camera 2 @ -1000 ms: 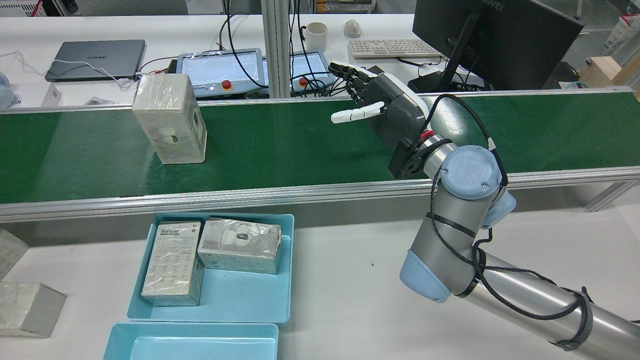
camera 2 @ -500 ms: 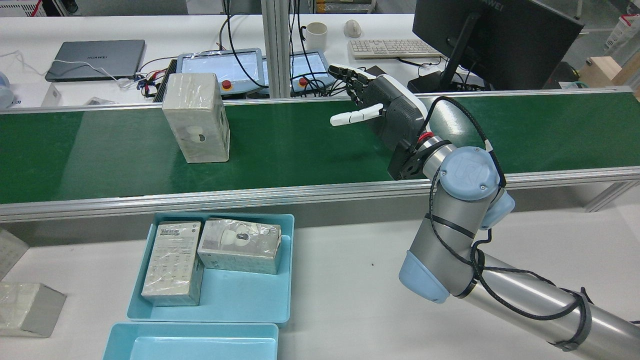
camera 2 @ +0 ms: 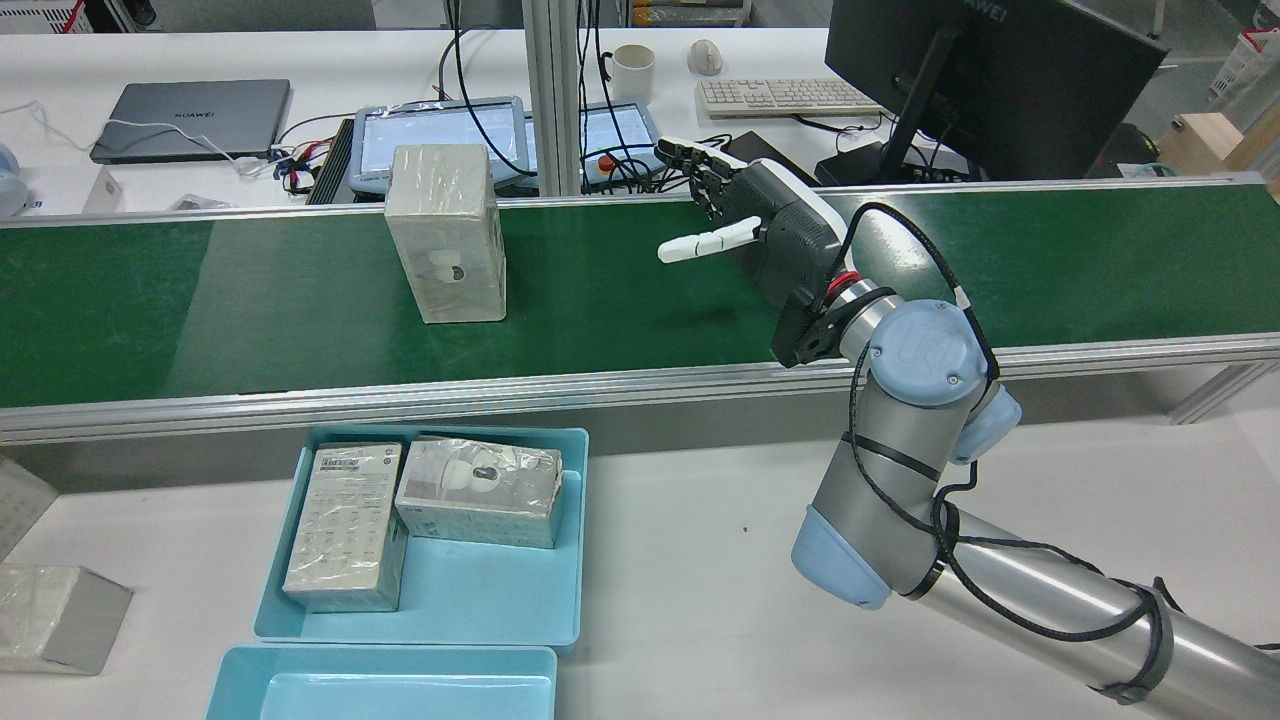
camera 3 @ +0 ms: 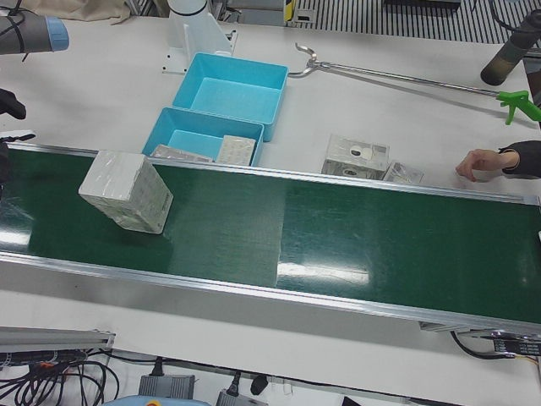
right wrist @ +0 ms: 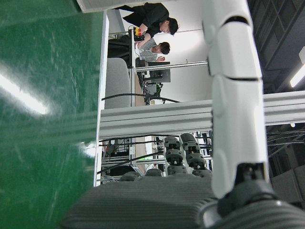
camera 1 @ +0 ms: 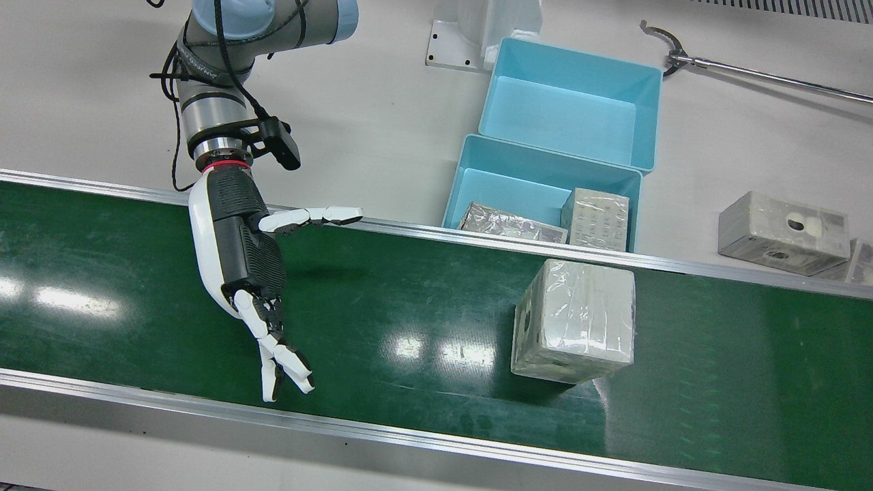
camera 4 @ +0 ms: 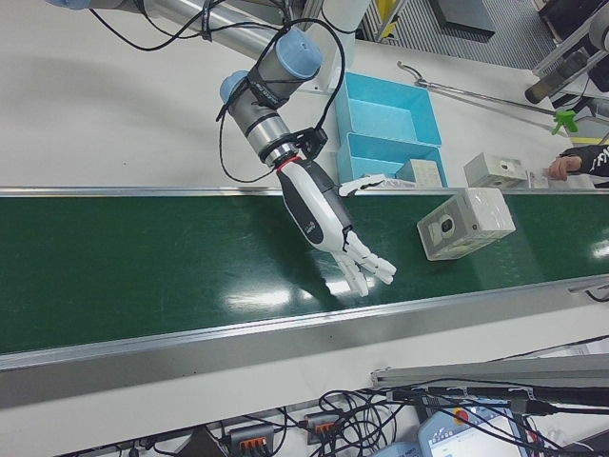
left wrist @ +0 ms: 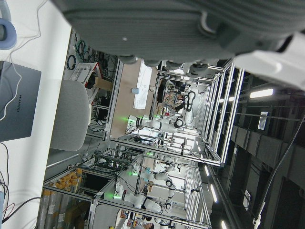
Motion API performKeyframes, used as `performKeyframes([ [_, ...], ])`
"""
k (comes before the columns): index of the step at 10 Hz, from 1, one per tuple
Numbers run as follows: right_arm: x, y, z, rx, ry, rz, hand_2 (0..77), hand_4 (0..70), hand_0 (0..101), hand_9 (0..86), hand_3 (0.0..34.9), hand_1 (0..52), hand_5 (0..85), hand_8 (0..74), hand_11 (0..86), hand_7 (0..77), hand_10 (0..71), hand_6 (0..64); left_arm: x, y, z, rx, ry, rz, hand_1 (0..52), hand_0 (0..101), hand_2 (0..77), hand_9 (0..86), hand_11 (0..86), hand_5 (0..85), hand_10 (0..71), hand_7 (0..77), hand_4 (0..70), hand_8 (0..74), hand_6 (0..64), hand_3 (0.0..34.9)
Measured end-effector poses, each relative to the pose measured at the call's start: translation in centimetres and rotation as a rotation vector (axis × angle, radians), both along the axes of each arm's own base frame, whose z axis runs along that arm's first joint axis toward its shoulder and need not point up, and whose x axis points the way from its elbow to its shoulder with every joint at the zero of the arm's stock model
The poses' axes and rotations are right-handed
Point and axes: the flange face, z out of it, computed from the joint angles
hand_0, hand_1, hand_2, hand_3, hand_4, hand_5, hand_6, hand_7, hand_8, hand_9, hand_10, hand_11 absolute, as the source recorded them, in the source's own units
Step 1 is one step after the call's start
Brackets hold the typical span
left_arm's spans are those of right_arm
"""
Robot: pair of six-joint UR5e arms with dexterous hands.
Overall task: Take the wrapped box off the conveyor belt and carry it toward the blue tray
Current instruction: 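Turn the open right hand to face the approaching wrapped box, then close the right hand around the white wrapped box on the belt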
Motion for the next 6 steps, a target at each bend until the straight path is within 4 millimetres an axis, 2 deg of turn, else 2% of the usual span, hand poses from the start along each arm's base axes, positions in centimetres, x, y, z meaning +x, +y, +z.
performKeyframes([
  [6,-0.79,0.27,0.19,-0.001,0.012,-0.008,8.7,9.3,50,1.6,0.0,18.0,13.1,0.0,0.5,4.4,0.0,3.3,0.00,0.00,0.00,0.000,0.000,0.000,0.0,0,0.5,0.0,0.5,1.1,0.5,0.5,0.0,0.5,0.5,0.0],
])
